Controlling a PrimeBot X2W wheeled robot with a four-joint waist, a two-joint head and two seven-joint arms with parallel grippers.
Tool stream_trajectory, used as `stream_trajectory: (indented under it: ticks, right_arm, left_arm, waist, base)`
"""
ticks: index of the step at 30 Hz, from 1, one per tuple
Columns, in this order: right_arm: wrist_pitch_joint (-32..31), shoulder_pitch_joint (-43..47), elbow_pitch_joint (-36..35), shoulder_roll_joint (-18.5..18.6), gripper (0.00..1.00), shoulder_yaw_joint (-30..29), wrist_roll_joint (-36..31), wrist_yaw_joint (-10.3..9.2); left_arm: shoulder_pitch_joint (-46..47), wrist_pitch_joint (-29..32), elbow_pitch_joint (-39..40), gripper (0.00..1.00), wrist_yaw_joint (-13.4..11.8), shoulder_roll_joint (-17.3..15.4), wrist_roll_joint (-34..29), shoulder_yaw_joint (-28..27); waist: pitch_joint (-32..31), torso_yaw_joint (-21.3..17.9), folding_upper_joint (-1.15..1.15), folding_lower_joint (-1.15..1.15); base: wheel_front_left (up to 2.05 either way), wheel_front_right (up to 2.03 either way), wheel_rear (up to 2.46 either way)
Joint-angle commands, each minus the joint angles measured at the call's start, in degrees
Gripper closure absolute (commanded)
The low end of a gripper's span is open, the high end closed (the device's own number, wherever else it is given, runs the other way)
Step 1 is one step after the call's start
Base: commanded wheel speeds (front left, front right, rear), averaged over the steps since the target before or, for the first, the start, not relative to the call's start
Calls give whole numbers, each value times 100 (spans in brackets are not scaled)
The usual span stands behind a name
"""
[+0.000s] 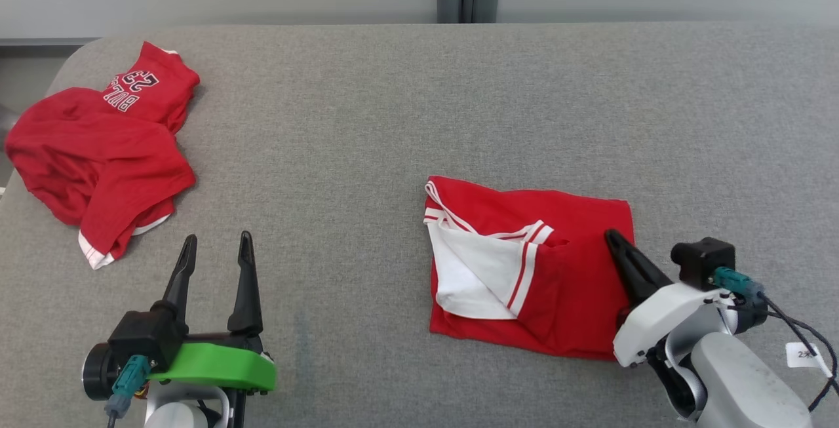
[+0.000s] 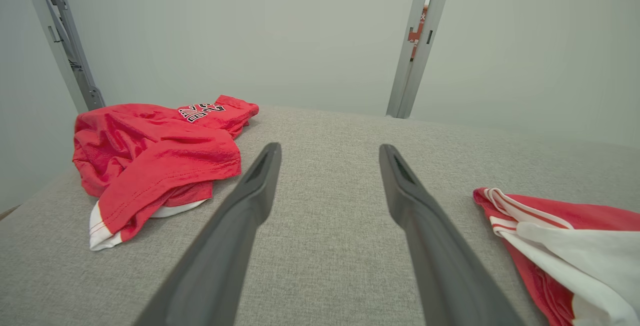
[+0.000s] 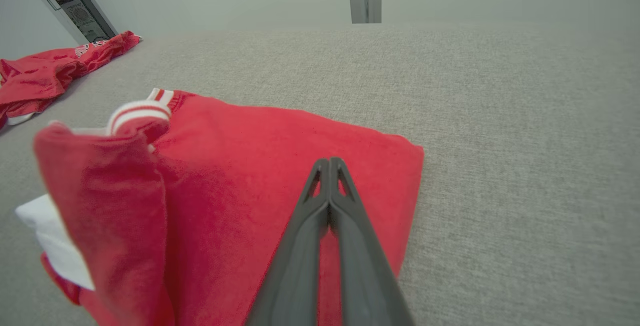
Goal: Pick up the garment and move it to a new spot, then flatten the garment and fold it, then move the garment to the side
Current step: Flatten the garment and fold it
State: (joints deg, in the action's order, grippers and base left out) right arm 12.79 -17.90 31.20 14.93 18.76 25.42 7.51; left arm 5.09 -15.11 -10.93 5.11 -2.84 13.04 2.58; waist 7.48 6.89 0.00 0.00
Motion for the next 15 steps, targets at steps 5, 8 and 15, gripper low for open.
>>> stream_trajectory:
  ticks: [5, 8, 15]
  right_arm:
    - [167, -242, 438, -254, 100, 627, 37, -5]
    - [209, -263, 528, -405, 100, 955, 86, -5]
    - [240, -228, 465, -783, 100, 1609, 183, -6]
  left_arm:
    - [84, -5, 22, 0, -35, -12, 30, 42]
    - [66, -5, 29, 0, -43, -11, 40, 39]
    - [31, -5, 48, 0, -67, -11, 66, 27]
  waist:
    - [44, 200, 0, 0]
    - [49, 250, 0, 0]
    - [53, 268, 0, 0]
  base:
    - [0, 0, 0]
    - [0, 0, 0]
    - [0, 0, 0]
